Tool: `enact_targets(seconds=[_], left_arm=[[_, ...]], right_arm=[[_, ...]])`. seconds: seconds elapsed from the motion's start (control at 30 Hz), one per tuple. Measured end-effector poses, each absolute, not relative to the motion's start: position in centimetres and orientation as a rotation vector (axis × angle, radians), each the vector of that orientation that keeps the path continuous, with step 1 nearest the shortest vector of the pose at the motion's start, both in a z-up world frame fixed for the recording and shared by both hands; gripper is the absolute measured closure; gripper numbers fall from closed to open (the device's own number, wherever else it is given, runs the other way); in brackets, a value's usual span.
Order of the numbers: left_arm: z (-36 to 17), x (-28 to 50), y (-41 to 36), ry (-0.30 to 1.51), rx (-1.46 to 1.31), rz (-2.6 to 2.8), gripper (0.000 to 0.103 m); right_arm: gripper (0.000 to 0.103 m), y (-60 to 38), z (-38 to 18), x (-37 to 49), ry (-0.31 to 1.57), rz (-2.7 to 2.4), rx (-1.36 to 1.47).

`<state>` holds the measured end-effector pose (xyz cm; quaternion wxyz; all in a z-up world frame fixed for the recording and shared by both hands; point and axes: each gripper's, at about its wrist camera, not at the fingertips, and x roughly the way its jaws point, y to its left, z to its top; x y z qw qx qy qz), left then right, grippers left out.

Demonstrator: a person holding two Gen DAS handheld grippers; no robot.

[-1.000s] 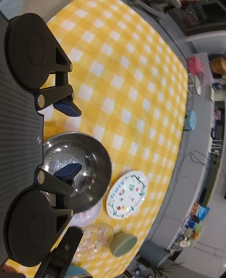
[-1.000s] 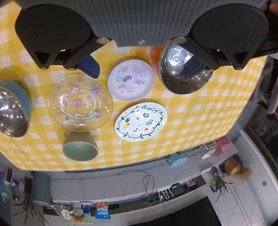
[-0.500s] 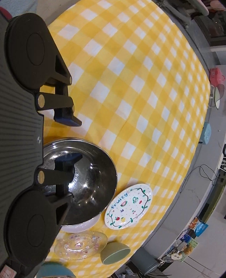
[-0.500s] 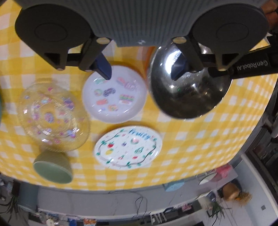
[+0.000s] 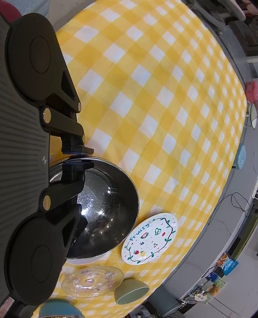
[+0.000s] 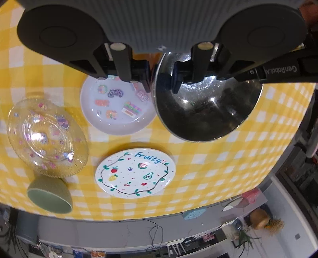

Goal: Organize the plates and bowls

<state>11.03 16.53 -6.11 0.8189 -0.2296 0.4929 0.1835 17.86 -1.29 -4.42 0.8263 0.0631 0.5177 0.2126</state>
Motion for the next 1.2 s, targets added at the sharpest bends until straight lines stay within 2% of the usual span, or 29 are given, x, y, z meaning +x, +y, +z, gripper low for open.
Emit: enact_targets(seconds=[0.2, 0.83, 1.2], left_arm=[[-5.7, 10.5, 16.9, 1.033, -0.513, 0.397, 0.097], [-1.1, 9.2, 11.8, 0.975, -0.334, 0.059, 0.094], [-2.1, 8.9, 8.2, 1.043, -0.259, -0.152, 0.09]], right_arm=[[0.092, -2.2, -3.9, 17.8, 1.132, 0.439, 0.209], [0.091, -9.6, 0.5, 14.7, 1.107, 0.419, 0.273], [0.087, -16.2, -1.6, 11.3, 1.225, 0.439, 0.408]])
